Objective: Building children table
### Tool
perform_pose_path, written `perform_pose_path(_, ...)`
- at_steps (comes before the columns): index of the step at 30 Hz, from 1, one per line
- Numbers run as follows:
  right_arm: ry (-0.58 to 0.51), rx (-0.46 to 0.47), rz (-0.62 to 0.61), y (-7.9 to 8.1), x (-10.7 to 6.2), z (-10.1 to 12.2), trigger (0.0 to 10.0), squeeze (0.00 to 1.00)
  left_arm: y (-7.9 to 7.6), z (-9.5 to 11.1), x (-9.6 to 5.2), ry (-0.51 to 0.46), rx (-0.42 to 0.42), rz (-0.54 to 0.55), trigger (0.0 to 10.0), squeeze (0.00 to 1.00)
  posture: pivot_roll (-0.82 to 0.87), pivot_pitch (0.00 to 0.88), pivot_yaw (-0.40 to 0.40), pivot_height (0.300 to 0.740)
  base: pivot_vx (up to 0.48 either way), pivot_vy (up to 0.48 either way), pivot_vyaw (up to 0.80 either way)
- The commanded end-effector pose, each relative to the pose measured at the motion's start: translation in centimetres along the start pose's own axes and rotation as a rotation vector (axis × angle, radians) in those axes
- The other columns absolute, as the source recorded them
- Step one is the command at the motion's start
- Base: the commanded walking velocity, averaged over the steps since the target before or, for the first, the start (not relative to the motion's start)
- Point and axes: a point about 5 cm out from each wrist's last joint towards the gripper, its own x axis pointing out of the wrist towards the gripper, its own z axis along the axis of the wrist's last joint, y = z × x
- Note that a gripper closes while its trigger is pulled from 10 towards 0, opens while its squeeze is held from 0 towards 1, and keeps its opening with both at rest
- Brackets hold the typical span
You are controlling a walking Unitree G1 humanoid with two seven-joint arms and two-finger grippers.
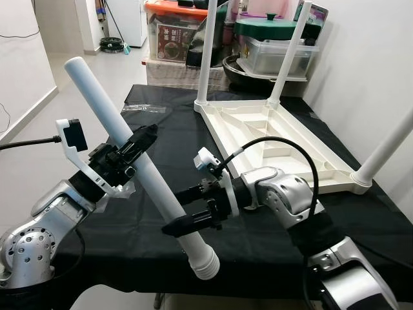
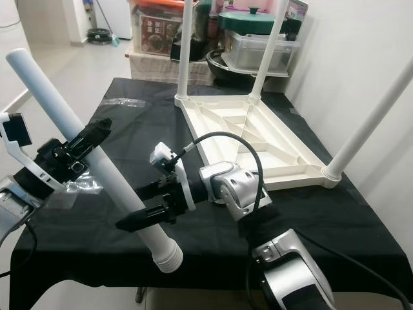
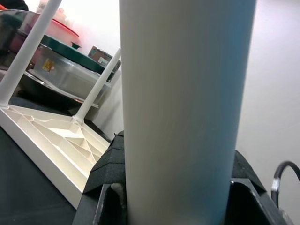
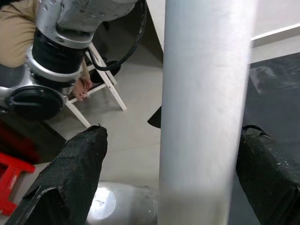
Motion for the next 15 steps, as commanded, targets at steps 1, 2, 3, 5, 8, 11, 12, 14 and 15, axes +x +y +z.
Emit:
perform_pose_path(1, 0.038, 0.01, -0.045, -0.2, 1.0, -0.5, 10.0, 0.0, -0.2, 0.0, 0.5, -0.007, 0.009, -0.015, 10.0, 0.0, 0.03, 0.0, -0.085, 0.74, 0.0, 0.0, 0.0)
perform_pose_path(2, 0.038, 0.01, -0.045, -0.2, 1.0, -0.5, 10.0, 0.0, -0.2, 0.0, 0.5, -0.007, 0.009, -0.015, 10.0, 0.0, 0.03, 0.0, -0.085, 0.74, 0.0, 0.0, 0.0)
perform_pose_path(3, 0.046, 0.012, -0.089, -0.6, 1.7, -0.8, 10.0, 0.0, -0.3, 0.0, 0.6, -0.008, 0.009, -0.02, 10.0, 0.0, 0.03, 0.0, -0.085, 0.74, 0.0, 0.0, 0.0)
perform_pose_path(5, 0.041, 0.019, -0.153, -1.0, 3.1, -1.0, 10.0, 0.0, -0.3, 0.0, 0.8, -0.007, 0.011, -0.026, 10.0, 0.0, 0.03, 0.0, -0.085, 0.74, 0.0, 0.0, 0.0)
perform_pose_path(8, 0.033, 0.026, -0.17, -1.1, 3.9, -1.0, 10.0, 0.0, -0.2, 0.0, 0.9, -0.006, 0.012, -0.028, 10.0, 0.0, 0.03, 0.0, -0.085, 0.74, 0.0, 0.0, 0.0)
perform_pose_path(11, 0.017, 0.041, -0.179, -1.1, 4.4, -1.0, 0.0, 0.0, -0.2, -0.1, 0.9, -0.004, 0.011, -0.028, 10.0, 0.0, 0.03, 0.0, -0.087, 0.74, 0.0, 0.0, 0.0)
perform_pose_path(12, 0.012, 0.048, -0.185, -1.1, 4.5, -1.0, 0.0, 0.0, -0.2, -0.1, 0.9, -0.004, 0.011, -0.028, 10.0, 0.0, 0.03, 0.0, -0.087, 0.74, 0.0, 0.0, 0.0)
perform_pose_path(14, 0.008, 0.051, -0.19, -1.2, 4.5, -1.0, 0.0, 0.0, -0.2, -0.2, 0.9, -0.003, 0.013, -0.024, 10.0, 0.0, 0.03, 0.0, -0.087, 0.74, 0.0, 0.0, 0.0)
perform_pose_path(15, 0.006, 0.053, -0.192, -1.2, 4.5, -1.0, 0.0, 0.0, -0.2, -0.2, 0.9, -0.003, 0.015, -0.021, 10.0, 0.0, 0.03, 0.0, -0.087, 0.74, 0.0, 0.0, 0.0)
